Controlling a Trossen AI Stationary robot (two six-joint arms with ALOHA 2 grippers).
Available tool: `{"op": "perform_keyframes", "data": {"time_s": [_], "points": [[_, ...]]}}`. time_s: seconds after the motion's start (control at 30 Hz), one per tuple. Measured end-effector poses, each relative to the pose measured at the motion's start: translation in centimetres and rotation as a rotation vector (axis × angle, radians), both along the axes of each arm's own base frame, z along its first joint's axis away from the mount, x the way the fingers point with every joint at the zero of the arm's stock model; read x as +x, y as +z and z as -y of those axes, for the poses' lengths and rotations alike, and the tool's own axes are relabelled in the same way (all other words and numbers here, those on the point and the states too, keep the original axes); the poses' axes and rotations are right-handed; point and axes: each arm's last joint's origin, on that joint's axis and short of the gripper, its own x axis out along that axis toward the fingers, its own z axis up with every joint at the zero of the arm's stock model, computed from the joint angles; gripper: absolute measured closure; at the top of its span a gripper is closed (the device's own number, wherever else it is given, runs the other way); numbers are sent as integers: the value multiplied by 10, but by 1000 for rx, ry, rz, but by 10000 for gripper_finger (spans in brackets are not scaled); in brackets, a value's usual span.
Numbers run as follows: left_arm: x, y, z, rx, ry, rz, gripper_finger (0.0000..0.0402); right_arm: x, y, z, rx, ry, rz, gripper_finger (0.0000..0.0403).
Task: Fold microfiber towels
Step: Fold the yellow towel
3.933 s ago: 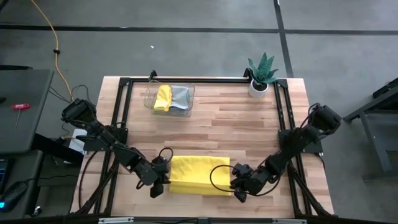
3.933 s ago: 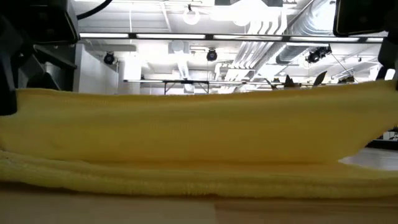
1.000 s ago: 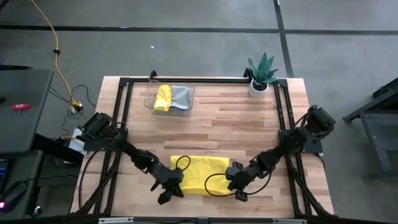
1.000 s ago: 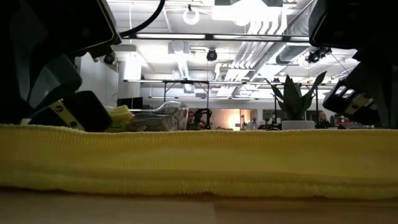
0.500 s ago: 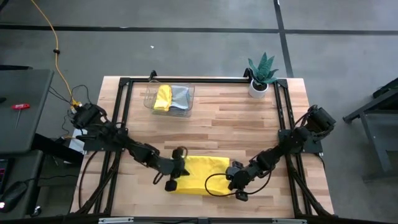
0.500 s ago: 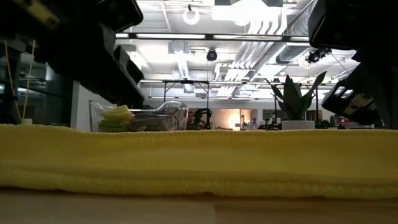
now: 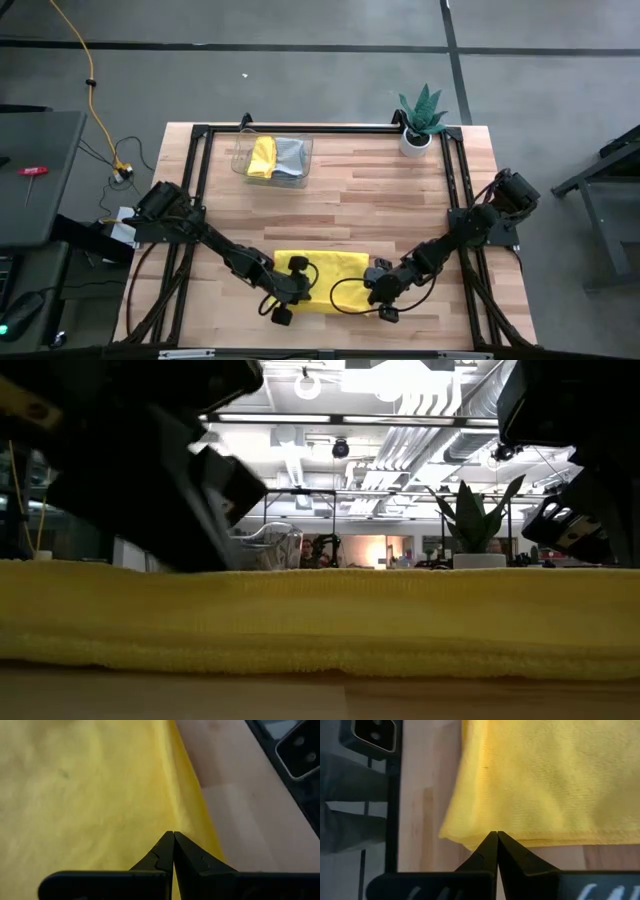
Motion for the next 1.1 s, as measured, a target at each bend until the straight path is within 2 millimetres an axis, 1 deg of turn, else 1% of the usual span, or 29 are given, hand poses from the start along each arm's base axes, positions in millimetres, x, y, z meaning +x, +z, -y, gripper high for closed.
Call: {"op": "perform_keyframes", "data": {"time_s": [0.1,0.17,0.3,0.53,0.6,0.67,0.73,0.87,0.93,1.0,1.03,1.1], "points": [[4,2,2,-33,18,11,402,0,0,0,0,1,1,403],[3,0,2,-58,15,-2,402,0,0,0,1,3,6,403],[6,-2,7,-168,-22,-1,402,0,0,0,-2,10,9,403],[11,-19,12,-302,-47,-34,402,0,1,0,-8,25,17,403],[12,-16,11,-326,-33,-33,402,0,1,0,-7,28,14,403],[11,-3,8,-322,-27,-19,402,0,6,1,-5,36,33,403],[8,16,2,-287,-13,3,401,-1,13,4,-15,47,51,403],[-8,54,-18,-165,16,0,402,-4,28,16,-66,-14,76,403],[-20,78,-30,-124,0,27,402,-7,35,23,-112,-61,89,403],[-30,101,-42,-119,4,91,401,-9,41,29,-156,-110,108,403],[-38,108,-49,-119,19,103,401,-9,44,32,-176,-133,115,403],[-54,115,-63,-131,59,117,401,-12,48,38,-205,-164,119,403]]}}
